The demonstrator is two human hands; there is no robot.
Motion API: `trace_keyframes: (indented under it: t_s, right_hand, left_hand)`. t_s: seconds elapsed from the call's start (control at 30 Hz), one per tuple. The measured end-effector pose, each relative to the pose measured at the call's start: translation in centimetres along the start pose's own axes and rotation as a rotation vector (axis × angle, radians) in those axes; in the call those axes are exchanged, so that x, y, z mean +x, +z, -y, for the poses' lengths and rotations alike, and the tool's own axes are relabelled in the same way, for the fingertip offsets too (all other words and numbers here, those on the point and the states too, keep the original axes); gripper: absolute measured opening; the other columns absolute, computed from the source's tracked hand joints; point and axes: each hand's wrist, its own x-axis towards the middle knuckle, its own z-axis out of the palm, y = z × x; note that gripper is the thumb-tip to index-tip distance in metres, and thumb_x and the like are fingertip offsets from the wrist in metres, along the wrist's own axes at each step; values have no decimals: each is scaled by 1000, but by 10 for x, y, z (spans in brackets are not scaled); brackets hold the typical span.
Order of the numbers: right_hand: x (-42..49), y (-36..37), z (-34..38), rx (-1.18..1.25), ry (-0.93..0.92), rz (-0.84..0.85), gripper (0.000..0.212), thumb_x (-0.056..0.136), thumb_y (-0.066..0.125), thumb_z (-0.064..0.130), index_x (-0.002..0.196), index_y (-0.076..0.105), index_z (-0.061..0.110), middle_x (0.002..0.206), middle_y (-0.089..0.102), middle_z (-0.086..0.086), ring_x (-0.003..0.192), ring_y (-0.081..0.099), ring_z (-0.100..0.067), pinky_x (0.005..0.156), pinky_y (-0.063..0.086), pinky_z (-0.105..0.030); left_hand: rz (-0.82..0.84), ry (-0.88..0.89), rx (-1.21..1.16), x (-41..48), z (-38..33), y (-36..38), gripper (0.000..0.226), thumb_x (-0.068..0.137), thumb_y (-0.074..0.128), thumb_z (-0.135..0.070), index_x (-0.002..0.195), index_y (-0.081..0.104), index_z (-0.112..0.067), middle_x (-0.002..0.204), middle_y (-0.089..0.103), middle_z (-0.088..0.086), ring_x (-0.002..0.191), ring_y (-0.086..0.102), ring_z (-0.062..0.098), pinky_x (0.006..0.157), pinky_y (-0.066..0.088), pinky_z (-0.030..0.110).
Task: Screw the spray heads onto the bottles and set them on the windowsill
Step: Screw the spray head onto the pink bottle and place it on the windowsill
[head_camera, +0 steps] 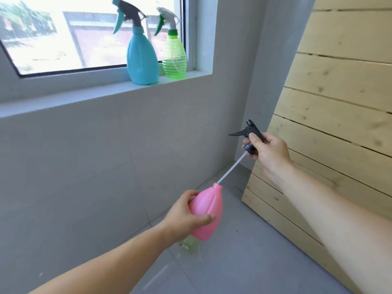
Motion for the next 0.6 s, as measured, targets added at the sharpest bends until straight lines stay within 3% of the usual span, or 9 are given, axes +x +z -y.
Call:
trace_keyframes:
  t_s: [0.43, 0.6]
  right_hand:
    - [-19, 0, 21, 50, 19, -46, 14, 95, 63, 18, 103, 69, 8, 88, 74, -8, 78, 69, -22, 61, 59, -25]
    - [-39, 13, 16, 30, 91, 111, 13, 95, 63, 15, 100, 66, 4, 92, 73, -13, 86, 69, -29, 76, 61, -37]
  left_hand:
    - [-6, 92, 44, -27, -18, -25, 83, 62, 87, -36, 137, 52, -25, 126, 64, -6, 106, 69, 10, 77, 61, 26]
    - [21, 126, 74, -33, -30, -30, 77, 63, 86, -35, 132, 54, -28, 123, 64, -7, 106, 69, 11, 81, 63, 29]
